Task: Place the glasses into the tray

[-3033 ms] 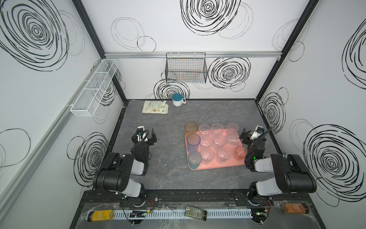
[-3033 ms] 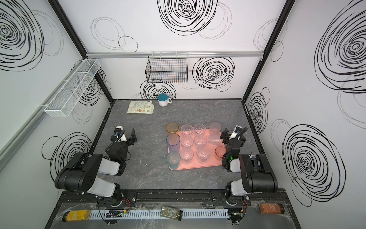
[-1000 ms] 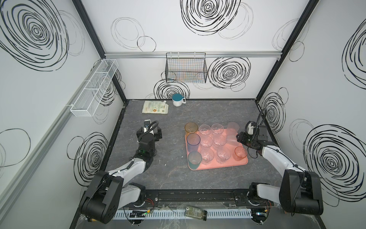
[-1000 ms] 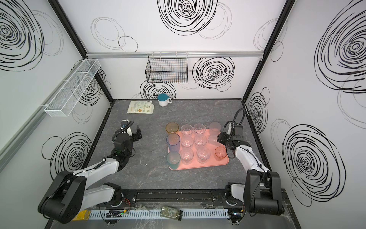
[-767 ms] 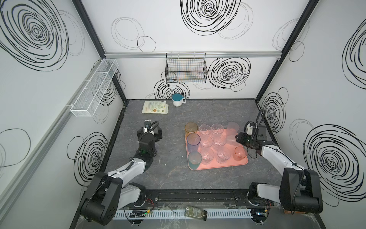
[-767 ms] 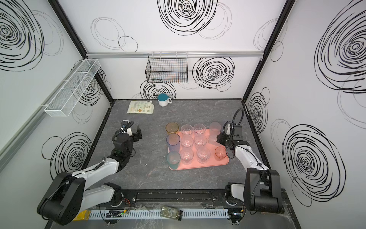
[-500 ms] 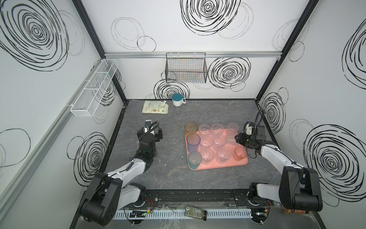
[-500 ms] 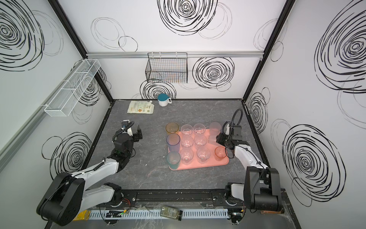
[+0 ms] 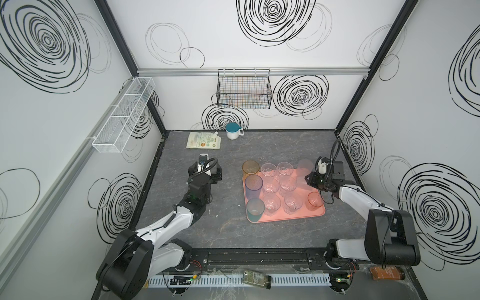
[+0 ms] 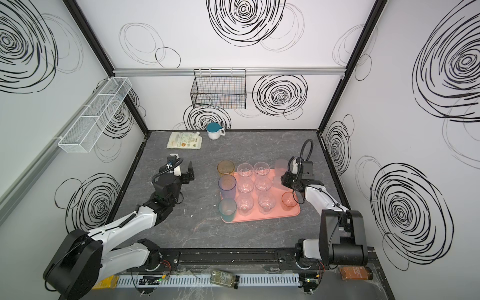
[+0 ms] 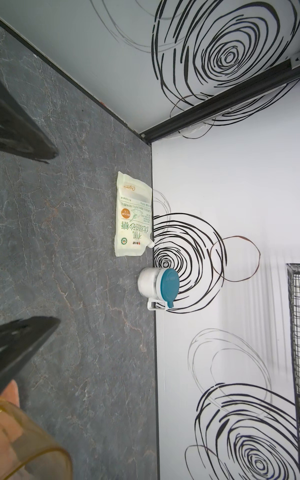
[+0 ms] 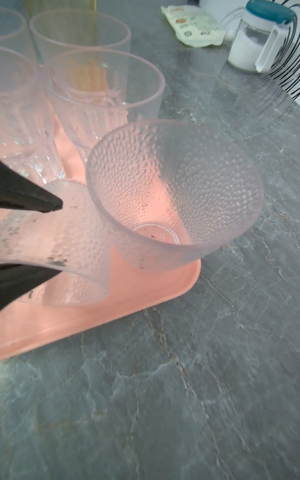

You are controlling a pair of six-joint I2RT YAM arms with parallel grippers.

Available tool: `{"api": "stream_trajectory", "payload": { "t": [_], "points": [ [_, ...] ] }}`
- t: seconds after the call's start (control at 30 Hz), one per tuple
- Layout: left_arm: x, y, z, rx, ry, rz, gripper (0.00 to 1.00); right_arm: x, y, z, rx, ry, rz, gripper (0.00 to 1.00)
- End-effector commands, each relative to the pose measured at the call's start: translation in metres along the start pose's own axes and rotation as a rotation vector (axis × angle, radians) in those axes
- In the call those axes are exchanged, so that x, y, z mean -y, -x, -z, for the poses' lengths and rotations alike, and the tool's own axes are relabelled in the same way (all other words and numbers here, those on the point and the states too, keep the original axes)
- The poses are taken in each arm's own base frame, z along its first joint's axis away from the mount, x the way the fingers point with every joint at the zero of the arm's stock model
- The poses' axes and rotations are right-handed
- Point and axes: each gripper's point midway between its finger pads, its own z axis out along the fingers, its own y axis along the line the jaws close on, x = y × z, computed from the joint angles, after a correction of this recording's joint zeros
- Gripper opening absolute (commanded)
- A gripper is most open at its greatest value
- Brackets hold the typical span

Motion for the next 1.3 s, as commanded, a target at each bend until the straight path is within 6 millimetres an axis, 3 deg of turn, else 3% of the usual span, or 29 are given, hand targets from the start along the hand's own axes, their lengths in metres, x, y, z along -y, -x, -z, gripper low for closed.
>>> {"api": "stream_trajectory", "payload": {
  "t": [0.0, 0.2, 0.47, 0.7, 1.03, 1.27],
  "points": [
    [0.004, 0.019, 0.002, 0.041, -0.012, 0.027, 0.96, 0.003, -0.012, 0.002, -0.048, -0.041, 0.027, 0.27],
    [0.022, 0.021, 0.003, 0.006, -0.083, -0.006, 0.96, -0.006, -0.012, 0.015, -0.069, -0.092, 0.078, 0.19],
    [0.026, 0.023, 0.008, 0.013, -0.093, -0.001, 0.96, -0.016, -0.007, 0.034, -0.075, -0.189, 0.181, 0.12],
    [0.027, 0.024, 0.009, 0.015, -0.099, 0.006, 0.96, -0.020, -0.017, 0.020, -0.133, -0.226, 0.224, 0.10],
    [0.025, 0.021, 0.011, 0.016, -0.088, 0.008, 0.96, -0.027, -0.027, 0.009, -0.171, -0.227, 0.242, 0.19],
    [0.024, 0.018, 0.010, 0.010, -0.081, 0.001, 0.96, -0.043, -0.014, 0.020, -0.149, -0.179, 0.235, 0.31]
  ]
}}
